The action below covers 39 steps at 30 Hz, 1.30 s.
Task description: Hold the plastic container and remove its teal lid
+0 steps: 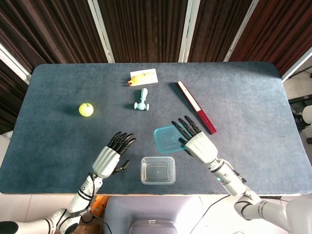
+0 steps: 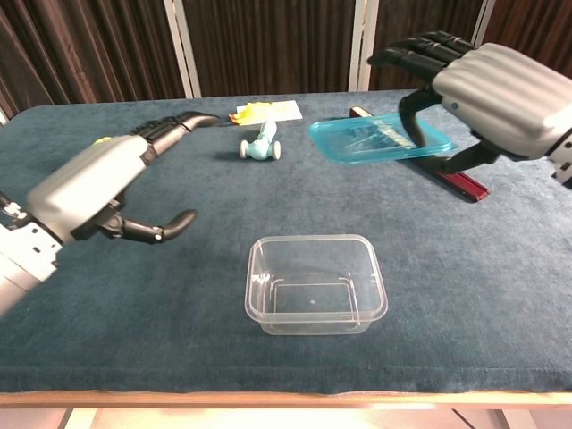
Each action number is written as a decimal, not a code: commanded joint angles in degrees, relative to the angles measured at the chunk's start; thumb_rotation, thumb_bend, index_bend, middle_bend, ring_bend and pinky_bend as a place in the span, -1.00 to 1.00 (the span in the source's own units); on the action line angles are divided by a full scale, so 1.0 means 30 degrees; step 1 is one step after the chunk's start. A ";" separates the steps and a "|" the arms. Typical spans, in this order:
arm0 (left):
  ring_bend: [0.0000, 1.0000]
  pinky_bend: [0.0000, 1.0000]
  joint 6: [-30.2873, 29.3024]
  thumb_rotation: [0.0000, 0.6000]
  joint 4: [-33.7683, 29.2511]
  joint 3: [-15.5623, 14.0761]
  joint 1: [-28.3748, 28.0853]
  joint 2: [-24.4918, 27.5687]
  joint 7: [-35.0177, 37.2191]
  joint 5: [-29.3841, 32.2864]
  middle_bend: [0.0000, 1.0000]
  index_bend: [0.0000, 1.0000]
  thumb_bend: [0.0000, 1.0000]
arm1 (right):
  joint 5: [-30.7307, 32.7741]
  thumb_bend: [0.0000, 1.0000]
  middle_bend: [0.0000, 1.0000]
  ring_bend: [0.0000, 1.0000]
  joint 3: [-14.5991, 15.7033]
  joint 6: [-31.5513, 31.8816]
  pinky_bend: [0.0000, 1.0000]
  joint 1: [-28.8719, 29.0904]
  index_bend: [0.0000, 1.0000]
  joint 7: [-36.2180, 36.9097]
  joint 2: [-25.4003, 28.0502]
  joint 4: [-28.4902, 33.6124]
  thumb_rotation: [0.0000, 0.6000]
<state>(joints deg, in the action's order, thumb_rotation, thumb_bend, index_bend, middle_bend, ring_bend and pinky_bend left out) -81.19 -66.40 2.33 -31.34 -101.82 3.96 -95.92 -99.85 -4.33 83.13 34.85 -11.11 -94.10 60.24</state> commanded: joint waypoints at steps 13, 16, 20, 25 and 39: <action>-1.00 -0.90 -0.0250 1.00 -0.0959 -0.0374 0.1960 0.2879 0.0140 0.1402 -1.00 -0.93 -0.26 | 0.2009 -0.23 -0.83 -1.00 0.1232 -0.4271 -1.00 -0.0595 -0.68 0.2950 -0.1808 -0.5710 1.00; -1.00 -0.90 -0.0153 1.00 -0.1288 -0.0393 0.2241 0.3466 -0.0229 0.1695 -1.00 -0.95 -0.28 | 0.2174 -0.70 -0.99 -1.00 0.1475 -0.4757 -1.00 -0.0791 -1.00 0.2690 -0.0537 -0.3512 1.00; -1.00 -0.92 -0.0425 1.00 -0.2699 -0.0692 0.3220 0.5105 -0.0788 0.2294 -1.00 -0.98 -0.31 | 0.2430 -0.87 -1.00 -1.00 0.2258 -0.5372 -1.00 -0.1427 -1.00 0.2794 0.2969 0.1671 1.00; -1.00 -0.96 0.0558 1.00 -0.6722 -0.1901 0.4939 0.9117 -0.3352 0.4513 -1.00 -1.00 -0.31 | 0.3936 -0.88 -1.00 -1.00 0.3804 -0.7213 -1.00 -0.2353 -1.00 0.1862 0.8676 0.8557 1.00; -1.00 -1.00 -0.4833 1.00 -0.5758 -0.1858 0.8962 0.9978 -0.1747 0.3515 -1.00 -1.00 -0.30 | 0.7456 -0.88 -1.00 -1.00 0.2387 0.3982 -1.00 -1.0593 -1.00 0.0693 0.9349 0.9867 1.00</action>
